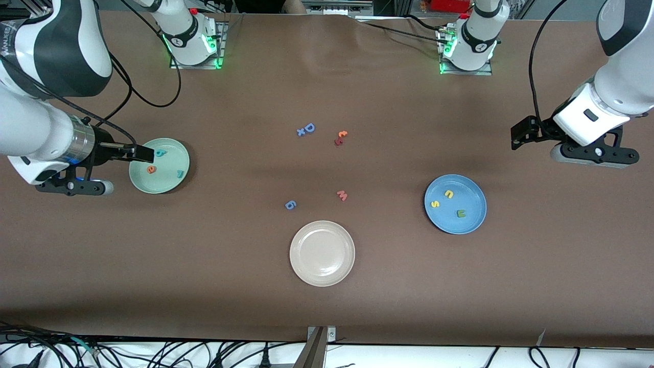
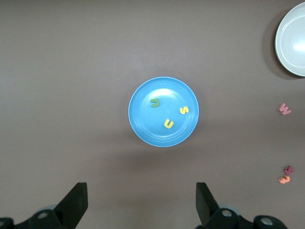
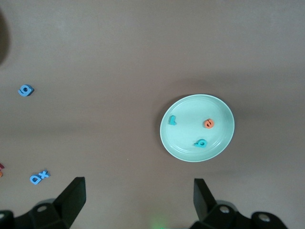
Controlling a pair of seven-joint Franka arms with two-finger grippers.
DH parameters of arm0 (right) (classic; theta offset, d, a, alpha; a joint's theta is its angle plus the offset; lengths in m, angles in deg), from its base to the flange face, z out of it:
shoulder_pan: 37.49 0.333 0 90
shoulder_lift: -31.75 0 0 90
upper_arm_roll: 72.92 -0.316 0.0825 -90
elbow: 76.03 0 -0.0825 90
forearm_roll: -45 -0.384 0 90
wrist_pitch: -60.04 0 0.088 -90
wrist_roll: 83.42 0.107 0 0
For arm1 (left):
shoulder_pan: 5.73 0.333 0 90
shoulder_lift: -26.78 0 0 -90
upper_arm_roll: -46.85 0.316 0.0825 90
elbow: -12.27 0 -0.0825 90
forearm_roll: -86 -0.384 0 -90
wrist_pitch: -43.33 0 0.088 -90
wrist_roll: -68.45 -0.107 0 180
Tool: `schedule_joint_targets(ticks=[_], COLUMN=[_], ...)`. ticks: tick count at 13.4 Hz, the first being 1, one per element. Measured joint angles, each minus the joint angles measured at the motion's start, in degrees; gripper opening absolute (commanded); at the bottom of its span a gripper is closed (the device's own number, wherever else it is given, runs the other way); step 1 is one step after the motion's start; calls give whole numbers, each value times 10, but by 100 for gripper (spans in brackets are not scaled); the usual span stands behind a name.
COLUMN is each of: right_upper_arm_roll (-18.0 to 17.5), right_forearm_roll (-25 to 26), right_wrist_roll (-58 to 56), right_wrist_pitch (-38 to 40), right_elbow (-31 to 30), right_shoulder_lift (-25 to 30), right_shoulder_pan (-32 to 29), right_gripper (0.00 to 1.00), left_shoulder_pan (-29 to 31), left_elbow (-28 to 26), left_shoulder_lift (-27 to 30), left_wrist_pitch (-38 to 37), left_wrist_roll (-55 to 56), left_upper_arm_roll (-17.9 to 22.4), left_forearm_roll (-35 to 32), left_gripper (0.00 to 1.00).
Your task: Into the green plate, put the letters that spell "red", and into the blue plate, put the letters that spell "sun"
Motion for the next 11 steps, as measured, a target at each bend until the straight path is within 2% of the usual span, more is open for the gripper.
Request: schedule_joint_targets(ticks=[3,4,7,8,11], right_upper_arm_roll=[-8,-26,-122,-142,-153], right_forearm_roll=[1,4,41,50,53], right_wrist_roll=[-2,-2,-2,-2,-2], right_wrist_pitch=[-2,-5,-18,-19,-21], right_elbow=[0,0,0,0,0], right_shoulder_lift=[0,0,0,1,2], right_shoulder_pan=[-6,-20,-91,-105,-108], right_gripper=[99,99,99,99,99], left_shoulder_pan=[0,1,5,6,6], left_elbow=[0,0,-10,-17,-33], left_shoulder_lift=[6,10,24,29,36], left_wrist_pitch=[1,1,1,1,1], left_wrist_roll=[0,0,0,0,-1], left_upper_arm_roll=[0,0,0,0,-6], left_forearm_roll=[-4,-4,-5,-5,-5], left_gripper=[100,100,100,100,100])
